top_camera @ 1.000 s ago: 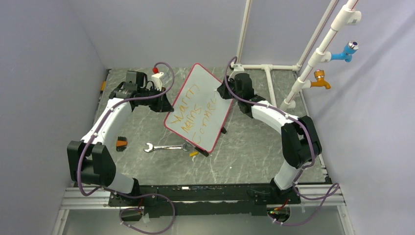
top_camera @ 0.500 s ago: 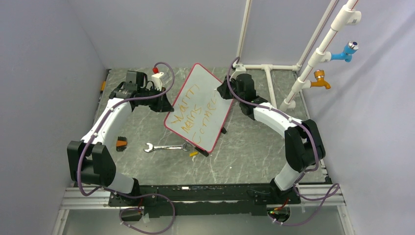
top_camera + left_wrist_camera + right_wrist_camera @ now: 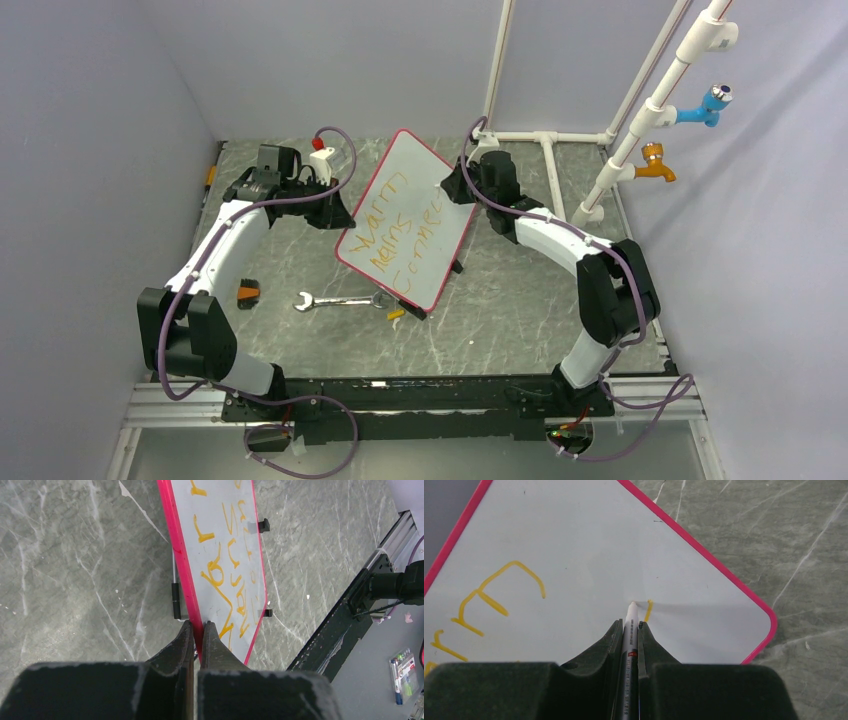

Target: Write a sentence on the whiteboard

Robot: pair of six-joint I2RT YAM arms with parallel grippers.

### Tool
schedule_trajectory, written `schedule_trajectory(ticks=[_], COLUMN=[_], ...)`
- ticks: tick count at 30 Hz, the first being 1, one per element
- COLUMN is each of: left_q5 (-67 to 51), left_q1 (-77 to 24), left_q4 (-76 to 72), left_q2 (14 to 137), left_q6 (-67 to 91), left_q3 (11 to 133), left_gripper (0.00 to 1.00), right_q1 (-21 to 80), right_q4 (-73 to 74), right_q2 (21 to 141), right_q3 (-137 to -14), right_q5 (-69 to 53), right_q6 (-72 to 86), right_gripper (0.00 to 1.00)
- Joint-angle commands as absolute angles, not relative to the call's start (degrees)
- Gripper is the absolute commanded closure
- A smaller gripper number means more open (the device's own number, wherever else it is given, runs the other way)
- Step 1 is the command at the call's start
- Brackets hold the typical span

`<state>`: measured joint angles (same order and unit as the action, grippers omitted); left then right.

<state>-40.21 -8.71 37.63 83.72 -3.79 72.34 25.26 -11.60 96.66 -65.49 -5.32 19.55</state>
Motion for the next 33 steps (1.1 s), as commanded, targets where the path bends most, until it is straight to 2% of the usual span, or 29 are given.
schedule_trajectory(ticks=[1, 19, 33], left_q5=[-42.1, -42.3, -41.9], left_q1=[-9.1, -9.1, -9.1], left_q4=[35.5, 35.2, 35.4], left_q2=[81.2, 81.0, 81.4], left_q6=[-6.6, -6.4, -6.5], left_q3=[72.6, 72.5, 72.6], left_gripper=[1.00, 1.00, 1.00], right_q1=[25.1, 25.1, 24.7], right_q4=[-13.8, -14.0, -11.4], right_q2=[96.4, 92.6, 97.1], right_q3=[-65.6, -57.0, -63.8], right_q5=[-6.2, -3.2, -0.1], right_q6=[19.9, 19.6, 18.1], right_gripper=[1.00, 1.00, 1.00])
